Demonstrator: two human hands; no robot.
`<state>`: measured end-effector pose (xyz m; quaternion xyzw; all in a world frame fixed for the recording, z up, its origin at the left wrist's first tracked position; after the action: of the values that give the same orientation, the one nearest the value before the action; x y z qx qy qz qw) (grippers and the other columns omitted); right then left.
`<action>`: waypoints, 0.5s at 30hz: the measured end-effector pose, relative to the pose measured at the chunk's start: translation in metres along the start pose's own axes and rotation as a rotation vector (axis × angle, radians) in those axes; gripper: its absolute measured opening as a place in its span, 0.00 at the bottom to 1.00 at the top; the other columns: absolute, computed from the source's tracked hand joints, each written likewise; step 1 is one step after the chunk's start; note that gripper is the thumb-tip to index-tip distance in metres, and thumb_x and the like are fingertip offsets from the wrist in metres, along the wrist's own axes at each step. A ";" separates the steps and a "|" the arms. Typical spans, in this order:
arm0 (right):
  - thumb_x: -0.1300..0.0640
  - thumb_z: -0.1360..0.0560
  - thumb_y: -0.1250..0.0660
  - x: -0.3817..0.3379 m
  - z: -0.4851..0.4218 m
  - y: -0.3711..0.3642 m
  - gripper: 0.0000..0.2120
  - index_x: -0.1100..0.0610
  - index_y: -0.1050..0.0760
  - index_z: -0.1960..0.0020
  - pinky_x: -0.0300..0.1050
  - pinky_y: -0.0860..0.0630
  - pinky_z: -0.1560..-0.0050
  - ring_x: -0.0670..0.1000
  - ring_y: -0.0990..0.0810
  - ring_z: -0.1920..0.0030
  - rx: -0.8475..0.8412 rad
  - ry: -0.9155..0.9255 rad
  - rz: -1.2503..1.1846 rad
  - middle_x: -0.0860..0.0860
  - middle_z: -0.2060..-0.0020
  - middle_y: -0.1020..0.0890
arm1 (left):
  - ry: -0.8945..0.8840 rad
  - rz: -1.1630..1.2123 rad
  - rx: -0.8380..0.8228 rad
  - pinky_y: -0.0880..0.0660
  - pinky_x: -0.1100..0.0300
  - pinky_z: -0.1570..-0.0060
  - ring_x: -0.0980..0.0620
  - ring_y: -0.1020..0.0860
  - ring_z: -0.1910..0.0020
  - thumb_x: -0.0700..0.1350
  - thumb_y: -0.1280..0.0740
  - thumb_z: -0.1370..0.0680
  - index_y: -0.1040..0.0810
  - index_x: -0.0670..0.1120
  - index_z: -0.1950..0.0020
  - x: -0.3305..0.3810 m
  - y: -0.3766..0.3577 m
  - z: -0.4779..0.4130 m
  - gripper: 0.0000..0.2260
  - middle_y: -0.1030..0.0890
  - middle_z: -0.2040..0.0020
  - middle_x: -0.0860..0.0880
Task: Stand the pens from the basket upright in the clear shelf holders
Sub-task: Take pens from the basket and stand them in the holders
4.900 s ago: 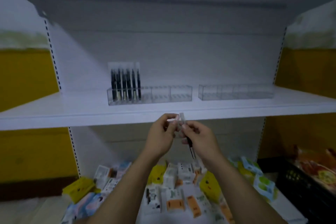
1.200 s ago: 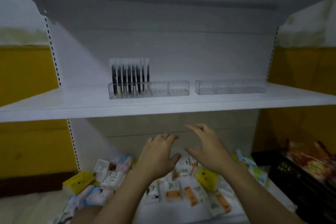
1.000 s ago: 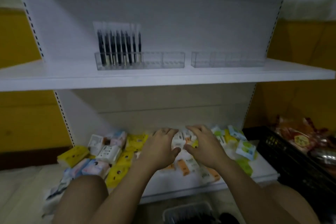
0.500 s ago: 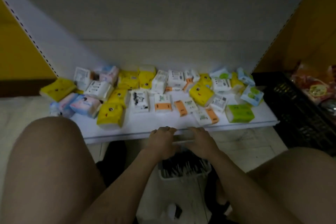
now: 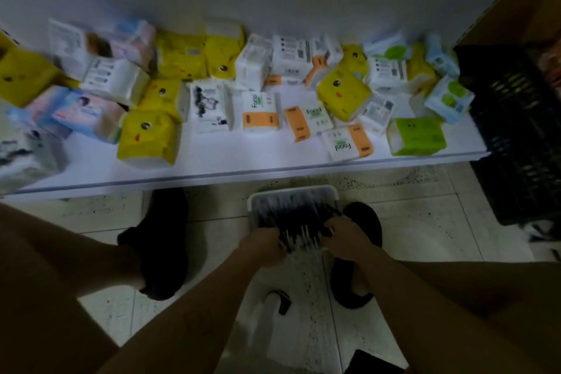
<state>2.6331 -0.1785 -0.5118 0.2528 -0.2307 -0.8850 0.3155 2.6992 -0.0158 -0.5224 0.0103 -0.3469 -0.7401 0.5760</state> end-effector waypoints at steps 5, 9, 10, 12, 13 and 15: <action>0.58 0.23 0.37 0.012 -0.022 0.004 0.12 0.58 0.30 0.64 0.41 0.32 0.65 0.51 0.31 0.68 0.069 -0.061 -0.019 0.54 0.68 0.29 | -0.027 0.077 0.002 0.27 0.56 0.46 0.44 0.25 0.42 0.48 0.38 0.20 0.29 0.45 0.32 0.003 -0.021 -0.025 0.17 0.26 0.37 0.43; 0.57 0.27 0.39 0.039 -0.044 0.007 0.15 0.53 0.43 0.68 0.43 0.35 0.61 0.56 0.33 0.63 0.205 -0.129 -0.038 0.61 0.65 0.32 | -0.080 0.046 0.062 0.28 0.48 0.40 0.42 0.28 0.40 0.48 0.38 0.21 0.30 0.48 0.32 0.022 -0.028 -0.041 0.17 0.31 0.35 0.44; 0.55 0.27 0.39 0.044 -0.047 0.006 0.13 0.54 0.41 0.66 0.46 0.32 0.55 0.59 0.30 0.57 0.199 -0.149 -0.012 0.66 0.58 0.27 | -0.092 0.038 0.057 0.28 0.47 0.39 0.42 0.30 0.38 0.49 0.38 0.20 0.31 0.49 0.30 0.027 -0.030 -0.045 0.19 0.33 0.33 0.45; 0.50 0.27 0.42 0.044 -0.043 0.013 0.08 0.49 0.36 0.65 0.47 0.34 0.50 0.59 0.31 0.51 0.190 -0.152 0.028 0.66 0.43 0.26 | -0.128 0.022 0.017 0.29 0.47 0.37 0.41 0.33 0.34 0.50 0.39 0.20 0.35 0.50 0.26 0.036 -0.036 -0.051 0.22 0.35 0.30 0.44; 0.52 0.26 0.40 0.041 -0.040 0.016 0.03 0.46 0.30 0.59 0.47 0.34 0.49 0.57 0.31 0.48 0.171 -0.136 0.077 0.62 0.40 0.27 | -0.150 -0.001 -0.011 0.30 0.47 0.36 0.41 0.35 0.32 0.51 0.39 0.20 0.38 0.50 0.25 0.040 -0.039 -0.052 0.24 0.37 0.28 0.44; 0.57 0.23 0.38 0.046 -0.048 0.014 0.13 0.54 0.27 0.39 0.50 0.32 0.41 0.60 0.31 0.37 0.113 -0.104 0.064 0.59 0.36 0.30 | -0.180 -0.085 -0.048 0.32 0.45 0.34 0.40 0.39 0.29 0.52 0.39 0.20 0.42 0.49 0.23 0.044 -0.042 -0.050 0.26 0.41 0.26 0.43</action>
<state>2.6369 -0.2308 -0.5548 0.2163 -0.3042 -0.8721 0.3164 2.6700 -0.0747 -0.5656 -0.0555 -0.3787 -0.7699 0.5106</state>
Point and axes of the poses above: each hand's wrist, its own z-axis away from the middle knuckle, its own y-axis out of the back of the hand, x = y × z, the point moved 8 cm from there along -z, towards the middle knuckle
